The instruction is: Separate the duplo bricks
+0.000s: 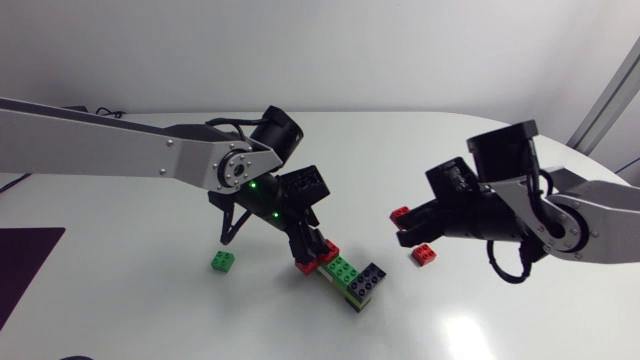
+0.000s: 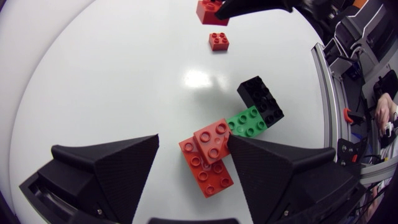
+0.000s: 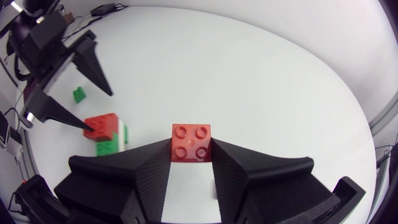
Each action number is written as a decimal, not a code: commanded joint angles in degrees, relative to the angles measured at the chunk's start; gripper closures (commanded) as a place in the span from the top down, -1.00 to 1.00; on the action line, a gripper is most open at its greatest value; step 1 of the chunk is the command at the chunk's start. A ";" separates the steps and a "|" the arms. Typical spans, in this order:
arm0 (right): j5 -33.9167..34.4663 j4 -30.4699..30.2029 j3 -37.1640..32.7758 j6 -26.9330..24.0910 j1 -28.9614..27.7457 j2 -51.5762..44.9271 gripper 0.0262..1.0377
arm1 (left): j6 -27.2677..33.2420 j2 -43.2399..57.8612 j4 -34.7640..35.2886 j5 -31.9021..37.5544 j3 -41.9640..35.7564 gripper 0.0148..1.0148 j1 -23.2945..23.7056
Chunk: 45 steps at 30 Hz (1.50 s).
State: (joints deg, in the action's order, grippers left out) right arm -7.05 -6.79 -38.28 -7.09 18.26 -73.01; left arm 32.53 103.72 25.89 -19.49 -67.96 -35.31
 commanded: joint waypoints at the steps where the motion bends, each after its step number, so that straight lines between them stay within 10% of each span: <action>1: 0.19 1.60 4.97 -4.25 -4.99 -1.17 -0.63 | 1.66 1.57 0.92 2.00 3.01 0.52 -0.20; 9: -0.86 8.54 11.65 -7.85 -14.57 -3.28 -0.63 | 1.57 1.48 0.92 2.00 2.66 0.52 -0.64; 27: -0.86 15.93 14.82 -8.20 -17.12 -11.19 -0.59 | 0.07 -1.51 1.44 1.91 3.63 0.58 -1.43; 34: -0.69 14.35 14.38 -8.02 -17.03 -9.60 0.85 | -0.63 -3.09 1.71 1.91 3.72 0.63 -1.52; 45: -0.51 0.37 11.39 -3.89 -9.03 10.70 0.92 | -1.25 -4.67 2.15 1.91 3.98 0.63 -1.87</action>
State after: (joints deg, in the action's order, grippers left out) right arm -7.49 -4.40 -25.69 -12.86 6.94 -65.43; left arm 32.25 100.38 27.27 -17.72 -65.82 -36.62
